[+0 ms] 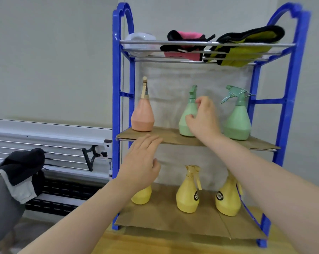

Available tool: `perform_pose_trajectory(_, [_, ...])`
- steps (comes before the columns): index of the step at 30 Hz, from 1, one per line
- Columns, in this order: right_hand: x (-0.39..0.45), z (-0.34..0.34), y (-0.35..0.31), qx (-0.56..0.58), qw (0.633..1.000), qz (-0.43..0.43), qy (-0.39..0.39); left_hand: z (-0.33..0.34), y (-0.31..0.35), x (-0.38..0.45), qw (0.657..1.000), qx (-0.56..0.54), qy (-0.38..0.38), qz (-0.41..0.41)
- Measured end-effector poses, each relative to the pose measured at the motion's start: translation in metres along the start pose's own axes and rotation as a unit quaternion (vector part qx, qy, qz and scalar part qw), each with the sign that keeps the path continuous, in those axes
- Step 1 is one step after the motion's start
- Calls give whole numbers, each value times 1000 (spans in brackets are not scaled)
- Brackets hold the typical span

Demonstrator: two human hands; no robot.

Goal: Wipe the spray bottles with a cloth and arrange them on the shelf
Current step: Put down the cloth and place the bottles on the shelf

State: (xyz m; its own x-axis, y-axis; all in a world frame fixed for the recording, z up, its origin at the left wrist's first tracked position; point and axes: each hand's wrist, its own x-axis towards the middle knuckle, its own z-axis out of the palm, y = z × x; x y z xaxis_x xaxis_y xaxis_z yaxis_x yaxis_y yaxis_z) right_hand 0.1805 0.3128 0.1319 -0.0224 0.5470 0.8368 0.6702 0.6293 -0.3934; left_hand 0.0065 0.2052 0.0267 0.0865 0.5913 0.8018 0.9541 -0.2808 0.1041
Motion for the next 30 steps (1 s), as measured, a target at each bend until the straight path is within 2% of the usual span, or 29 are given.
perform_pose_trajectory(3, [5, -3, 20, 21, 993, 98, -64, 11, 17, 7, 1000, 8, -11, 18])
perform_pose_trajectory(7, [11, -3, 34, 70, 973, 163, -147, 20, 28, 12, 1000, 19, 3, 16])
perform_pose_trajectory(12, [28, 8, 38, 232, 918, 249, -202, 21, 27, 13, 1000, 11, 9, 12])
perform_pose_trajectory(16, [33, 16, 38, 270, 909, 236, -213, 19, 24, 16, 1000, -1, 11, 7])
perform_pose_trajectory(23, [30, 29, 42, 172, 947, 213, -170, 20, 23, 15, 1000, -15, 27, 2])
perform_pose_trajectory(27, [31, 26, 39, 270, 913, 239, -192, 19, 23, 16, 1000, -12, 21, -1])
perform_pose_trajectory(30, [31, 22, 33, 276, 908, 235, -210, 18, 23, 16, 1000, -12, 16, -4])
